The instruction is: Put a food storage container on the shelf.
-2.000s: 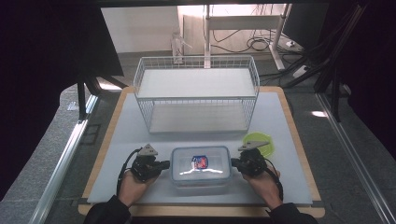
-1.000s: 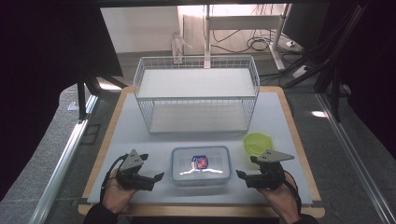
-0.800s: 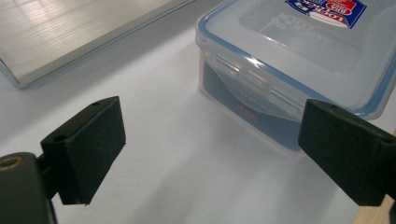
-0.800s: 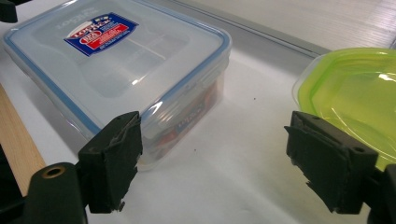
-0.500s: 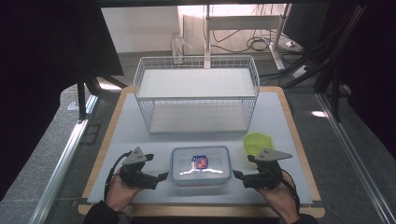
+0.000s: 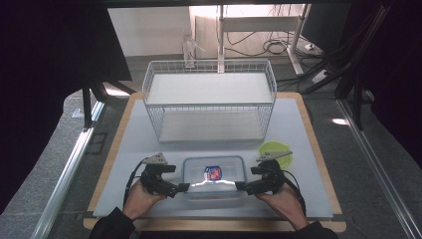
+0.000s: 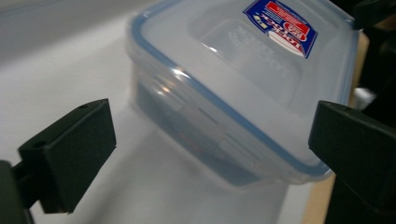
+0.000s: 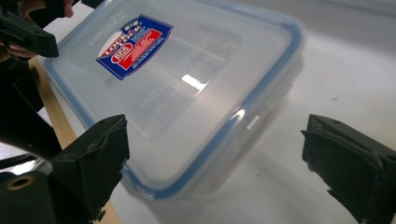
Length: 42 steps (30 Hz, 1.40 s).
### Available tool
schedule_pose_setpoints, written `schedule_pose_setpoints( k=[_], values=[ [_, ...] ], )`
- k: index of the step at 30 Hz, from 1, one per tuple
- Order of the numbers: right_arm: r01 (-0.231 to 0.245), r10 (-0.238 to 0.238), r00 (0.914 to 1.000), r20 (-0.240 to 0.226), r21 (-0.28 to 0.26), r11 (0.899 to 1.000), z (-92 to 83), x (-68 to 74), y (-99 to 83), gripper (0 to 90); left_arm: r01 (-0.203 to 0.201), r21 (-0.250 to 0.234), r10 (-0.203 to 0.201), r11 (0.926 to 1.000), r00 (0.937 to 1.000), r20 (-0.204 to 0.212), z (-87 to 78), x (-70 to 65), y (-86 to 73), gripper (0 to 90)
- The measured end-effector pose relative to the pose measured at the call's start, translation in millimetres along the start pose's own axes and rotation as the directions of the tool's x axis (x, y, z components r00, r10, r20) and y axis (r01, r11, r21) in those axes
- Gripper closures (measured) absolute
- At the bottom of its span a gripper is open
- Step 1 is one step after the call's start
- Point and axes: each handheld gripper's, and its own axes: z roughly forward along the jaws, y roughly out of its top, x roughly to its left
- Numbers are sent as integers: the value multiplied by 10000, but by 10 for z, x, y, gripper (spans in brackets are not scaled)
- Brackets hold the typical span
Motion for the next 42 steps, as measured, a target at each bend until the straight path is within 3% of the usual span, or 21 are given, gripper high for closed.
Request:
schedule_pose_setpoints(
  k=[1, 2, 4, 7, 9, 13, 17, 18, 24, 29, 34, 36, 39, 42],
  values=[
    [-239, 245, 9989, -389, 143, 9996, 67, -21, 31, 91, 161, 130, -168, 9998, 9987, 476, 62, 9, 15, 1],
    [-332, 344, 9978, -560, 212, 9992, 96, -24, 48, 97, 161, 130, -168, 9998, 9987, 476, 62, 9, 15, 0],
    [-455, 477, 9967, -660, 350, 9984, 142, -31, 86, 75, 414, 222, -431, 9989, 9954, 858, 147, 10, 38, 0],
    [-656, 693, 9945, -786, 479, 9967, 174, -56, 113, 80, 423, 212, -441, 9989, 9951, 886, 143, 18, 38, 0],
    [-1158, 1229, 9866, -1073, 705, 9908, 201, -84, 108, 82, 586, 287, -609, 9979, 9942, 890, 109, -2, 23, 32],
    [-1191, 1268, 9866, -1031, 776, 9898, 142, -70, 97, 139, 808, 354, -841, 9961, 9910, 1043, 62, -15, -12, 88],
    [-1128, 1204, 9875, -1015, 769, 9906, 55, -20, 52, 221, 807, 32, -807, 9967, 9929, 871, -37, -81, -58, 243],
    [-1183, 1231, 9870, -1037, 507, 9917, -22, -12, 28, 305, 777, -88, -768, 9969, 9937, 817, -71, -100, -74, 285],
    [-1274, 1275, 9846, -1193, 91, 9918, -154, 17, -55, 435, 1104, -764, -1035, 9910, 9906, 896, -187, -182, -176, 423],
    [-2099, 2037, 9667, -1547, -241, 9774, -215, -1, -144, 507, 1596, -1164, -1494, 9803, 9846, 913, -178, -195, -191, 460],
    [-1951, 1848, 9761, -1141, -871, 9769, -265, 63, -111, 534, 1588, -1424, -1507, 9770, 9864, 657, -194, -210, -162, 502],
    [-1932, 1829, 9767, -1119, -896, 9771, -267, 65, -103, 534, 1713, -1418, -1622, 9749, 9840, 740, -192, -191, -155, 502],
    [-1899, 1789, 9780, -1072, -1031, 9764, -277, 75, -93, 533, 1571, -1353, -1504, 9783, 9869, 585, -197, -198, -114, 503],
    [-1856, 1733, 9789, -1081, -1174, 9756, -304, 71, -68, 533, 1515, -1498, -1438, 9770, 9877, 609, -226, -204, -53, 505]
  ],
)
